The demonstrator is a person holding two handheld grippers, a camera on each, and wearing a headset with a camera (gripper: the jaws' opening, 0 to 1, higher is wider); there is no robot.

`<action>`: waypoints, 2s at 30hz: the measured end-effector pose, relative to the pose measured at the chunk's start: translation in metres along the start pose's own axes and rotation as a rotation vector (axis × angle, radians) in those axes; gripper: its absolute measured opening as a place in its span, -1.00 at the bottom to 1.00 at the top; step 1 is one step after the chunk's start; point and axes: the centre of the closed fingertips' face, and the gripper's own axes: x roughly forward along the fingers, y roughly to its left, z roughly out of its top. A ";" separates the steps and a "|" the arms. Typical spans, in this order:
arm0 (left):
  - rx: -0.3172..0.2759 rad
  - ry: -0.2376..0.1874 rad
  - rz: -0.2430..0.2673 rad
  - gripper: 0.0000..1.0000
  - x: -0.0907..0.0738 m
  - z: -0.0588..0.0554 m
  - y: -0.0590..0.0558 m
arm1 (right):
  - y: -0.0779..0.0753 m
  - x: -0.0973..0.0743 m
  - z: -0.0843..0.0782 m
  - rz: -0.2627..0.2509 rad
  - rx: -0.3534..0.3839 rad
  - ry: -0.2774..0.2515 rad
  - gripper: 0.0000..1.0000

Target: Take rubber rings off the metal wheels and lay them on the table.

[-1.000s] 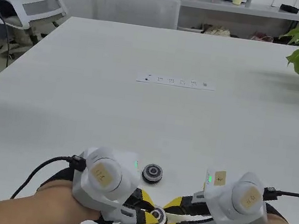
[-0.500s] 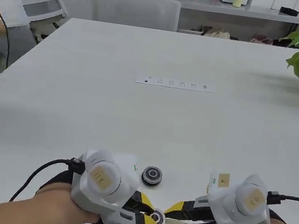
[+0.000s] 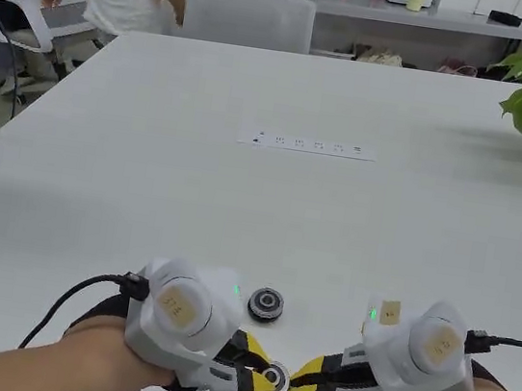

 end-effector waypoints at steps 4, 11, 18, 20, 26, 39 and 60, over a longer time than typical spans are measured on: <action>-0.001 0.000 0.001 -0.86 0.000 0.000 0.000 | -0.001 0.001 0.000 -0.006 -0.036 0.007 -1.00; 0.001 0.002 0.002 -0.86 0.000 0.000 0.000 | -0.003 0.002 0.000 -0.015 -0.020 0.006 -1.00; 0.002 0.002 0.003 -0.86 0.000 0.000 0.000 | -0.004 0.001 0.000 -0.018 0.009 0.000 -1.00; 0.002 0.002 0.003 -0.86 0.000 0.000 0.000 | -0.005 0.001 0.000 -0.020 0.019 -0.002 -1.00; 0.003 0.001 0.003 -0.85 0.000 0.000 0.000 | -0.006 0.000 0.000 -0.021 0.049 -0.008 -1.00; 0.003 0.000 0.003 -0.85 0.000 0.000 0.000 | -0.006 -0.003 0.001 -0.017 0.132 -0.025 -1.00; 0.001 0.000 0.010 -0.85 0.000 0.001 0.000 | -0.012 -0.009 0.011 -0.006 0.348 -0.139 -1.00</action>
